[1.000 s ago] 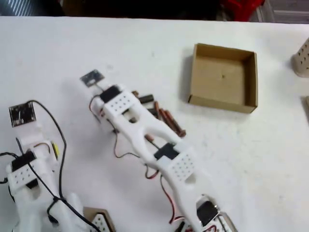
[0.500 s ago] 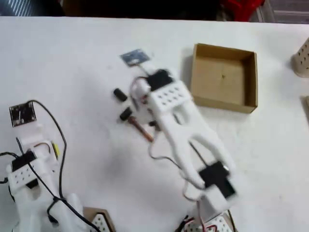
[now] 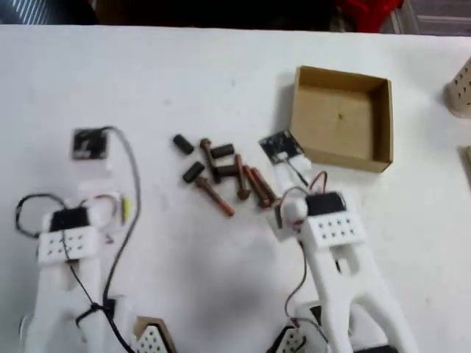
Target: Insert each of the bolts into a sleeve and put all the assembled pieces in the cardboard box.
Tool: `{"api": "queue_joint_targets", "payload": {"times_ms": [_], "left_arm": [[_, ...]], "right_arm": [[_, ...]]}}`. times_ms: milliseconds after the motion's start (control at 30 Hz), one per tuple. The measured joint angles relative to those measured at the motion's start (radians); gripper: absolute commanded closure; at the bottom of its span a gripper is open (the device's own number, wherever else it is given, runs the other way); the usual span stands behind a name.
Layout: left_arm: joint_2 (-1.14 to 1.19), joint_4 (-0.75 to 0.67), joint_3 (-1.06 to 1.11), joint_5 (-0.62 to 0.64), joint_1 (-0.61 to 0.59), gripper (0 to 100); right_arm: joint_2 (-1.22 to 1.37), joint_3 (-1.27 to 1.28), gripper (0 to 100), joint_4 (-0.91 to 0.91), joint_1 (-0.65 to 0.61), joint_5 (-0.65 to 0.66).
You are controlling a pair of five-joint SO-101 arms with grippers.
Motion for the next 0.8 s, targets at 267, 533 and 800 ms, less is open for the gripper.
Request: {"api": "queue_joint_targets", "payload": {"times_ms": [267, 533, 800], "left_arm": [[0.106, 0.157, -0.204, 0.261, 0.381, 87], [0.543, 0.15, -0.397, 0.44, 0.505, 87], [0.89, 0.103, -0.654, 0.516, 0.506, 76]], "right_arm": [[-0.103, 0.055, 98.1, -0.014, 0.012, 0.005], [-0.106, 0.055, 98.1, -0.014, 0.011, 0.005], [-0.106, 0.055, 98.1, -0.014, 0.017, 0.008]]}}
